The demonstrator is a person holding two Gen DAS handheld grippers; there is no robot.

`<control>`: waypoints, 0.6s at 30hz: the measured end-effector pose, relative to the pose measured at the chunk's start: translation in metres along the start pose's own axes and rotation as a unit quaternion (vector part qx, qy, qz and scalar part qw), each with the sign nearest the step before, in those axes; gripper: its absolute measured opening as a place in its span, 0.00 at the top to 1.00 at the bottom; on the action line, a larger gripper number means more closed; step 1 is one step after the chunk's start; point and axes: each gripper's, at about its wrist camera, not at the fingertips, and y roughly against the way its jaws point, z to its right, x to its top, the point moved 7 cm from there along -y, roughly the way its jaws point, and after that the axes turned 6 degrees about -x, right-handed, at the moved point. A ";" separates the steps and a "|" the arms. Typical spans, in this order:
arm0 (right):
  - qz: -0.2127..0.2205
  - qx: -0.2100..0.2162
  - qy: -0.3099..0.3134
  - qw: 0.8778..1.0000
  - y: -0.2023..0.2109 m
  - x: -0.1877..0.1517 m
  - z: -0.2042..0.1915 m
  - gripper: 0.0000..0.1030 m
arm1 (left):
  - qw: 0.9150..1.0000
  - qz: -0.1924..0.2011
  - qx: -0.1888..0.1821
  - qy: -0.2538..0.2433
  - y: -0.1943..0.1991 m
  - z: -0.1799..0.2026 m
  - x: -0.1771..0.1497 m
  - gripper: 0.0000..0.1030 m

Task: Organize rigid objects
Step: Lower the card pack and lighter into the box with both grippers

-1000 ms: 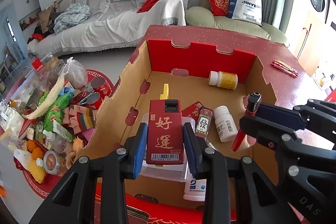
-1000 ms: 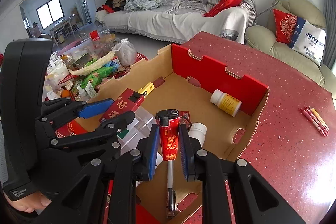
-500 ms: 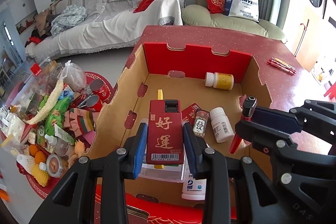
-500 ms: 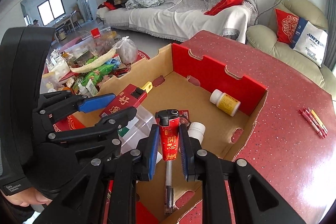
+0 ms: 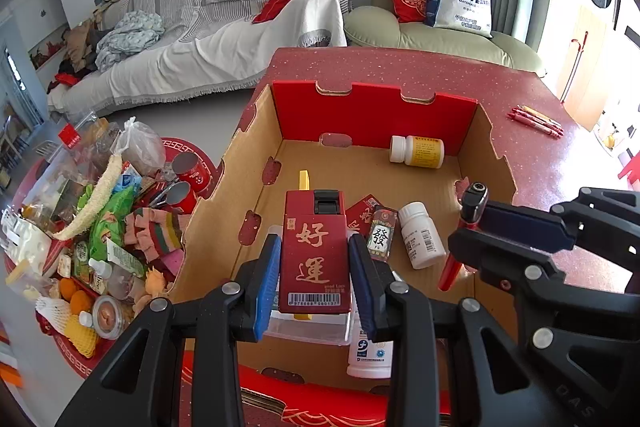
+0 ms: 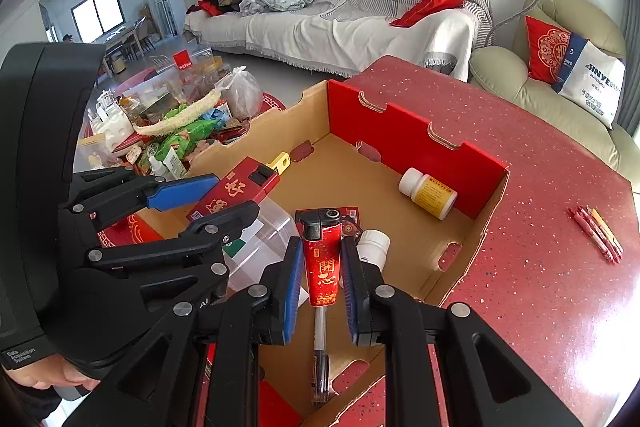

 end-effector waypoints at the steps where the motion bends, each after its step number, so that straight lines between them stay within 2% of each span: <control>1: 0.001 0.000 -0.002 1.000 0.000 0.000 0.001 0.81 | 1.000 0.000 0.000 0.001 0.000 0.000 0.000 0.64; 18: -0.003 0.001 -0.003 1.000 -0.002 -0.002 0.000 0.81 | 1.000 -0.002 -0.001 0.002 0.000 0.000 0.000 0.64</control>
